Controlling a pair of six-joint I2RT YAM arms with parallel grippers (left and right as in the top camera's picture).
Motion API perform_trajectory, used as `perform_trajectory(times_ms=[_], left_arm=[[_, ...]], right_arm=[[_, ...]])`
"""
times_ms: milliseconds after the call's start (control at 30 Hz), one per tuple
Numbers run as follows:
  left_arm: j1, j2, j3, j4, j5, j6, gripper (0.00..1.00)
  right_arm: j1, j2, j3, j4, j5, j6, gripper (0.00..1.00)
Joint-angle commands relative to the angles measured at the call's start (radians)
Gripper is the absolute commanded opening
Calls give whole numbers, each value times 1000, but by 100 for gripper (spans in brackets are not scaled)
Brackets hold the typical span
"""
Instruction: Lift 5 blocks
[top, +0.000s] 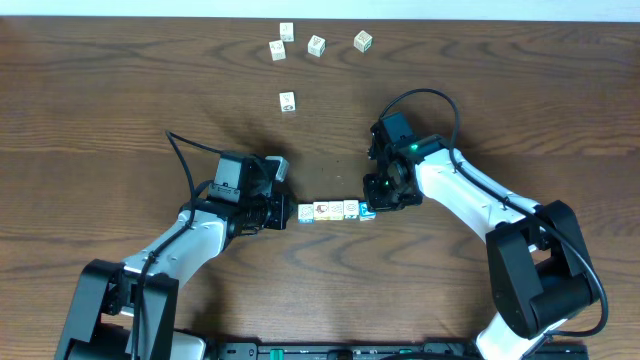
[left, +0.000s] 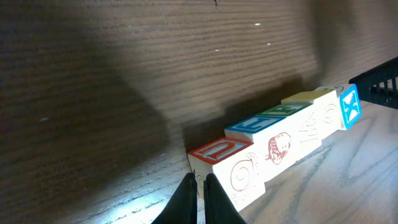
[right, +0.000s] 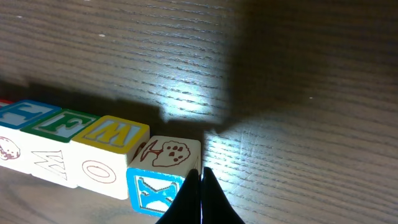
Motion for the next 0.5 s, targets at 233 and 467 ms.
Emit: perform_trajectory(times_ms=[233, 467], left_arm=[[3, -2, -4, -6, 10, -1, 7], [3, -2, -4, -7, 10, -1, 7]], right_arm=[[12, -1, 11, -69, 103, 45, 1], [22, -1, 11, -81, 40, 45, 1]])
